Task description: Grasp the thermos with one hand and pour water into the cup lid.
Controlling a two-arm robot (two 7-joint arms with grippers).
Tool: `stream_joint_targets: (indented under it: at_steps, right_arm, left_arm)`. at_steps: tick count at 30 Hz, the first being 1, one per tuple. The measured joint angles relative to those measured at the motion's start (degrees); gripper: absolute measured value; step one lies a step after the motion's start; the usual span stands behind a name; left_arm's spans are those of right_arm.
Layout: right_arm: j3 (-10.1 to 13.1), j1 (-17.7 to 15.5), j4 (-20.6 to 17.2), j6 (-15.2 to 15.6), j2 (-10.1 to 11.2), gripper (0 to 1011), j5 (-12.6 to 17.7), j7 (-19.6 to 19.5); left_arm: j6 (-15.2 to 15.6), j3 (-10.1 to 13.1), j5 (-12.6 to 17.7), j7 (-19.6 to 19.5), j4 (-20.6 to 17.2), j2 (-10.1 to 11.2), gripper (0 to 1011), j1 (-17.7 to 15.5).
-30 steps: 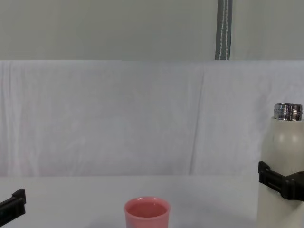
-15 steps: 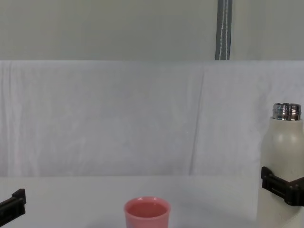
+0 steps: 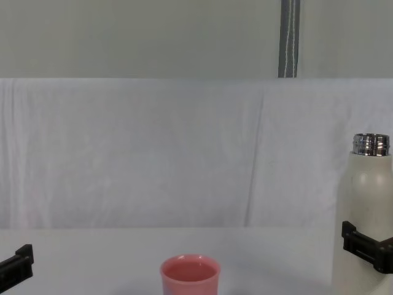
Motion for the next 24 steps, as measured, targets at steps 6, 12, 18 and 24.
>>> stream_joint_targets:
  at_steps: [6, 12, 18, 24]
  right_arm:
    - [0.2, -1.6, -1.7, 0.4, 0.4, 1001, -0.1, -0.1]
    - [0.2, -2.9, -2.8, 0.6, 0.9, 1001, -0.1, 0.3]
    - [-0.1, -4.3, -3.8, 0.0, 1.5, 1001, 0.4, 1.3]
    - [-0.4, -5.6, -4.5, -0.6, 2.0, 1001, 0.8, 2.1]
  left_arm:
    - [0.0, 0.0, 0.0, 0.0, 0.0, 0.0, 1001, 0.0]
    - [0.0, 0.0, 0.0, 0.0, 0.0, 0.0, 1001, 0.0]
    - [0.0, 0.0, 0.0, 0.0, 0.0, 0.0, 1001, 0.0]
    - [0.0, 0.0, 0.0, 0.0, 0.0, 0.0, 1001, 0.0]
